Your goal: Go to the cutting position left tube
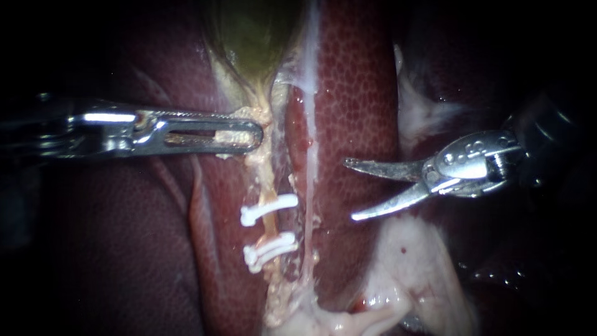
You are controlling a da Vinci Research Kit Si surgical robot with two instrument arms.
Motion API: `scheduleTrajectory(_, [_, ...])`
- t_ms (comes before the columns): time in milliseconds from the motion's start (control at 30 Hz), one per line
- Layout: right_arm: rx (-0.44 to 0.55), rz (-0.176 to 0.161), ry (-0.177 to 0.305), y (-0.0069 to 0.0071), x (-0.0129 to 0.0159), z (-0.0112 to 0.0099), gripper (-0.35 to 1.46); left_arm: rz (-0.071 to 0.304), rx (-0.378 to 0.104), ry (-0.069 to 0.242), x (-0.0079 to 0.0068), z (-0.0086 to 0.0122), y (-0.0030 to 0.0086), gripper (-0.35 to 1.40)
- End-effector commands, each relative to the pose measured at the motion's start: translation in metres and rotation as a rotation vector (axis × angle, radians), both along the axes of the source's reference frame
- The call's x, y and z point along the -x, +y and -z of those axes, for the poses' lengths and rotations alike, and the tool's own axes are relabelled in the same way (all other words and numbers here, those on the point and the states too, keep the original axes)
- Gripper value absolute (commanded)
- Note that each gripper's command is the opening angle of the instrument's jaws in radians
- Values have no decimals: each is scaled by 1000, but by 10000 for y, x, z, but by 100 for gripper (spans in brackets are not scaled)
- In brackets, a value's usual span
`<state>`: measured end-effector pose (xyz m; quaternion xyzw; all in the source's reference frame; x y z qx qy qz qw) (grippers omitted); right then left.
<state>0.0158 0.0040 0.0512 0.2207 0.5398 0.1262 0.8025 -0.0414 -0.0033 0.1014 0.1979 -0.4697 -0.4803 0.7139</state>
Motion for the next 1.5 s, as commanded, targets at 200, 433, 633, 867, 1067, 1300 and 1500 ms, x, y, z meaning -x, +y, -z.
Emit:
scheduleTrajectory(200, [0,-2,2,0,0,-1,143,-6,-5,-5,-10,6,4,-35])
scheduleTrajectory(433, [0,-3,2,0,0,-1,143,9,-15,-1,-37,37,21,-35])
scheduleTrajectory(633, [0,-3,2,1,-1,-1,143,43,-18,-13,-61,64,34,-35])
scheduleTrajectory(867, [0,-4,1,1,-2,-2,143,51,-17,-14,-65,70,34,-35])
scheduleTrajectory(1067, [0,3,8,-4,-9,-14,143,51,-17,-14,-65,70,35,-35])
scheduleTrajectory(1300, [-39,26,33,-27,-38,-55,143,51,-17,-14,-65,70,35,-35])
scheduleTrajectory(1500, [-85,52,39,-54,-67,-97,143,52,-17,-14,-64,70,35,-35])
